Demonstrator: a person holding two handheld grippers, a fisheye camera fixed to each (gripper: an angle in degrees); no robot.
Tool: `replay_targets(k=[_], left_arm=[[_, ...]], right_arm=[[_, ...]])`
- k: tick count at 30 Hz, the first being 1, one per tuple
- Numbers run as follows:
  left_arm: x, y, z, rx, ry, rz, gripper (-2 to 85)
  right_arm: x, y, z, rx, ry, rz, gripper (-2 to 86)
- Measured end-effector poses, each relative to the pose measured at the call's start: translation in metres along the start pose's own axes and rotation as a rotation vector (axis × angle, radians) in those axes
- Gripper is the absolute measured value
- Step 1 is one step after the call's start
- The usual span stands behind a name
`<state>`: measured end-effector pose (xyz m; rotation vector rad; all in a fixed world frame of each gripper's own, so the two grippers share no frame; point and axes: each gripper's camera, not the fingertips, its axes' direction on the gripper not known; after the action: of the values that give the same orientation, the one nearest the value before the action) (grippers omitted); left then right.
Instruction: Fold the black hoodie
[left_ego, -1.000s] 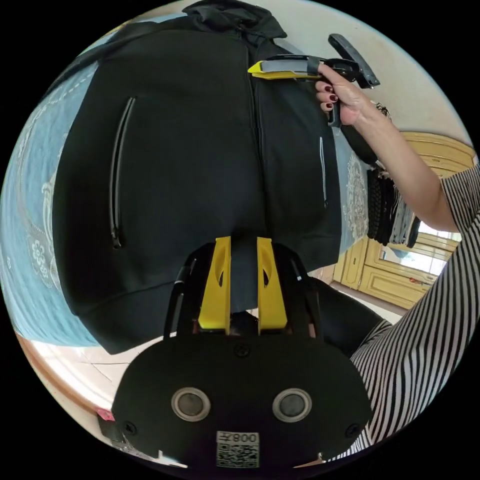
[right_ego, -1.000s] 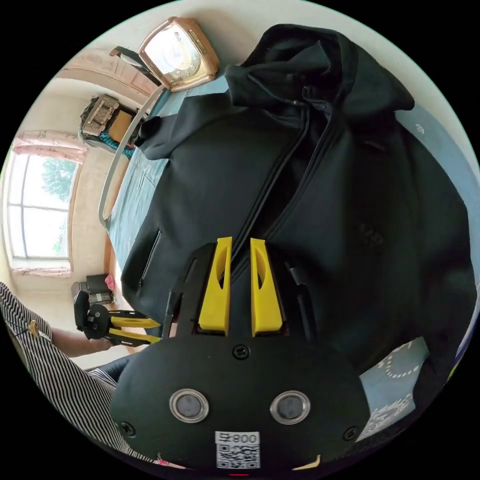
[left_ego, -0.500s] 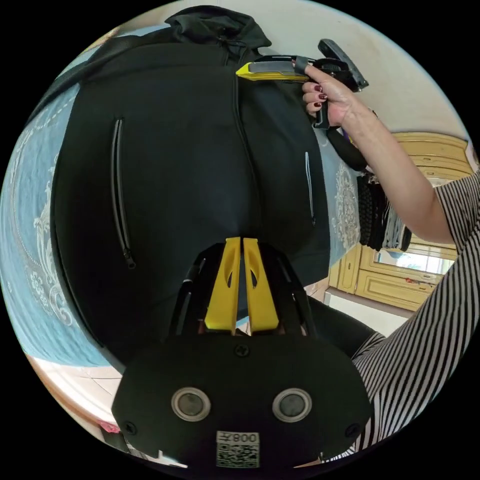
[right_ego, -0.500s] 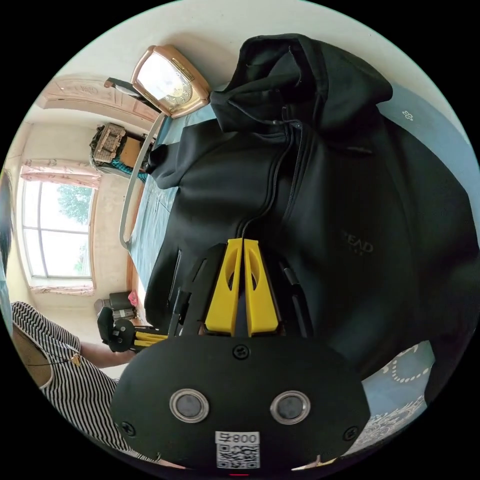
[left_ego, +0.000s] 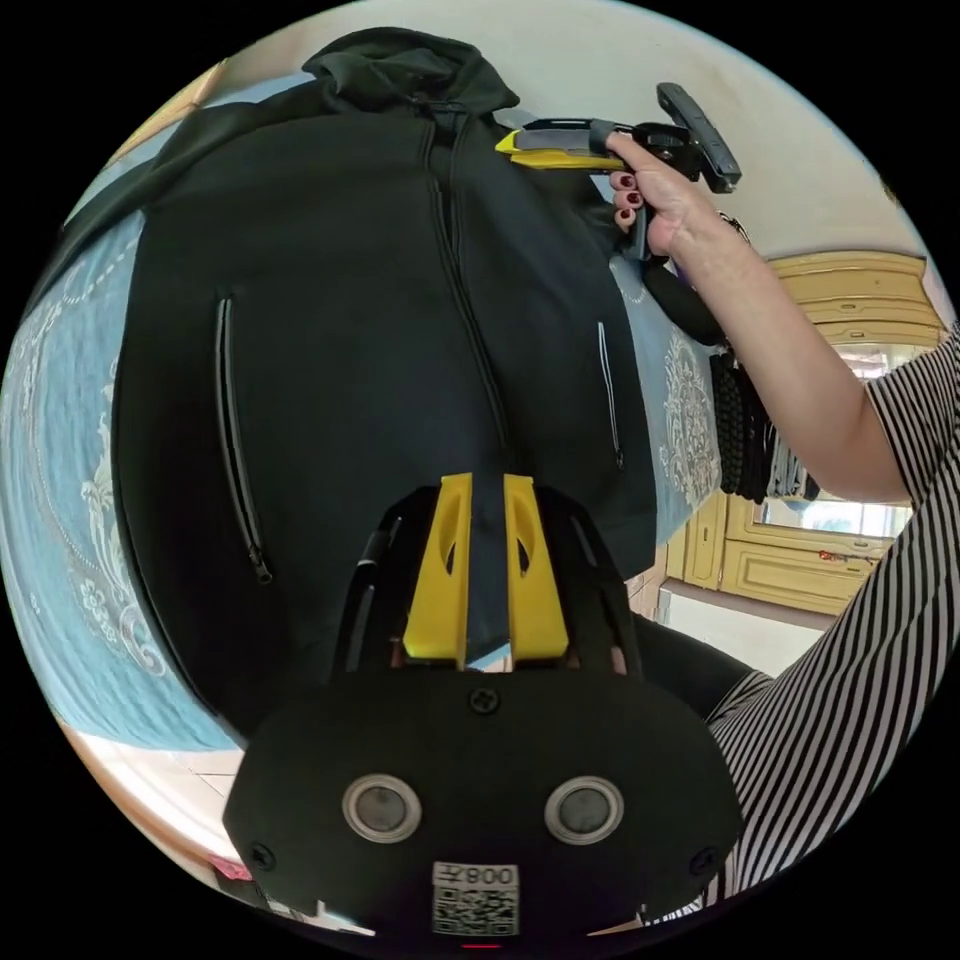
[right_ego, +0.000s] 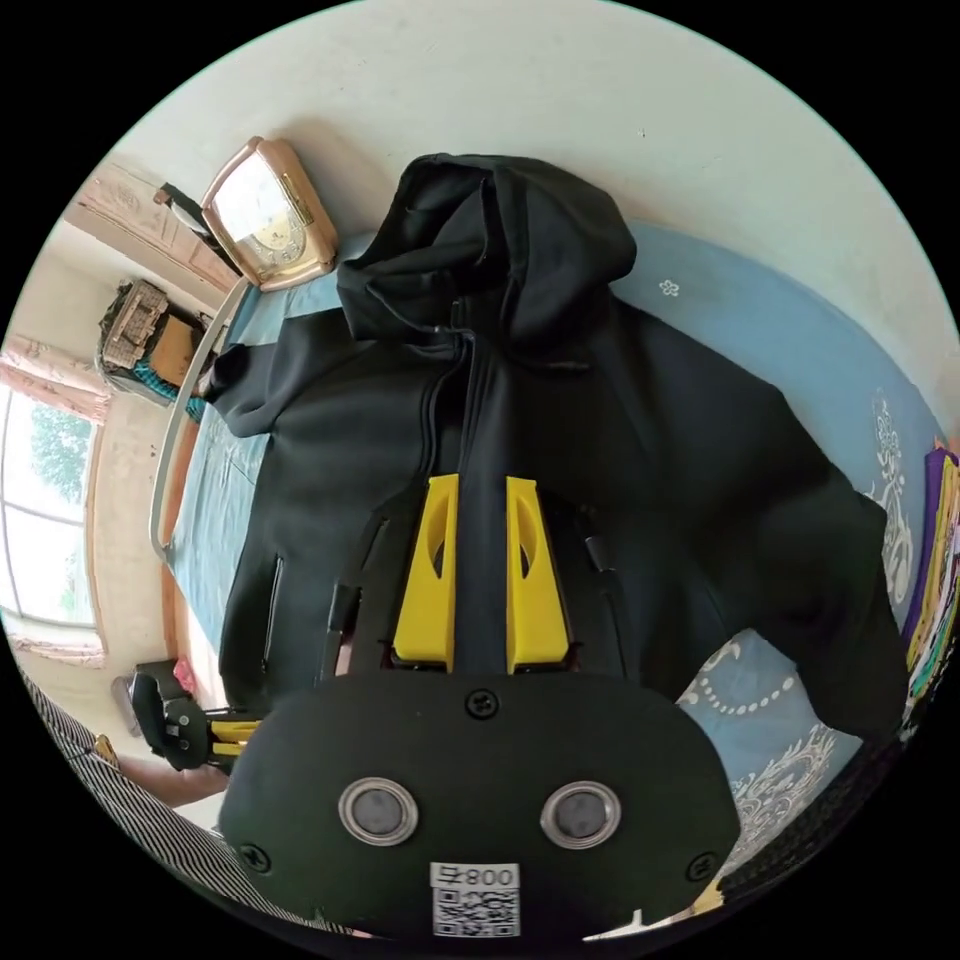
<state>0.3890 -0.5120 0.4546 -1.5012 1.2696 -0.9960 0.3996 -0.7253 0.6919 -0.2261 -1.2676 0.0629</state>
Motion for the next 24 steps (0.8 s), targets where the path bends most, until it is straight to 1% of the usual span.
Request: replay_targets(k=[4, 6, 7, 9, 12, 15, 17, 21, 23, 24], left_arm=[[0.007, -0.004, 0.015, -0.058, -0.020, 0.016, 2.8], [0.006, 0.000, 0.025, -0.118, -0.093, 0.022, 1.9], [0.003, 0.003, 0.032, -0.166, -0.159, 0.025, 1.3], [-0.003, 0.007, 0.032, -0.152, -0.141, 0.038, 0.7], [-0.015, 0.004, 0.031, -0.176, -0.096, 0.012, 0.2], [-0.018, 0.002, 0.029, -0.179, -0.108, 0.014, 0.1], [-0.020, 0.001, 0.028, -0.180, -0.118, 0.024, 0.1], [-0.030, -0.001, 0.025, -0.188, -0.104, 0.014, 0.1], [-0.036, -0.003, 0.020, -0.184, -0.108, 0.016, 0.1], [-0.037, -0.004, 0.019, -0.182, -0.105, 0.015, 0.2]], right_arm=[[-0.012, 0.008, -0.001, -0.038, -0.088, -0.034, 8.1], [-0.027, 0.037, 0.008, -0.137, -0.078, -0.087, 8.1], [-0.031, 0.046, 0.011, -0.171, -0.082, -0.097, 8.1], [-0.043, 0.086, 0.022, -0.307, -0.109, -0.117, 8.1], [-0.053, 0.131, 0.029, -0.445, -0.123, -0.105, 8.2], [-0.061, 0.161, 0.039, -0.533, -0.109, -0.095, 8.3], [-0.065, 0.170, 0.049, -0.560, -0.104, -0.094, 7.1], [-0.072, 0.177, 0.050, -0.518, 0.018, -0.158, 2.8], [-0.066, 0.177, 0.047, -0.520, -0.011, -0.166, 1.5], [-0.056, 0.175, 0.044, -0.533, -0.060, -0.124, 1.0]])
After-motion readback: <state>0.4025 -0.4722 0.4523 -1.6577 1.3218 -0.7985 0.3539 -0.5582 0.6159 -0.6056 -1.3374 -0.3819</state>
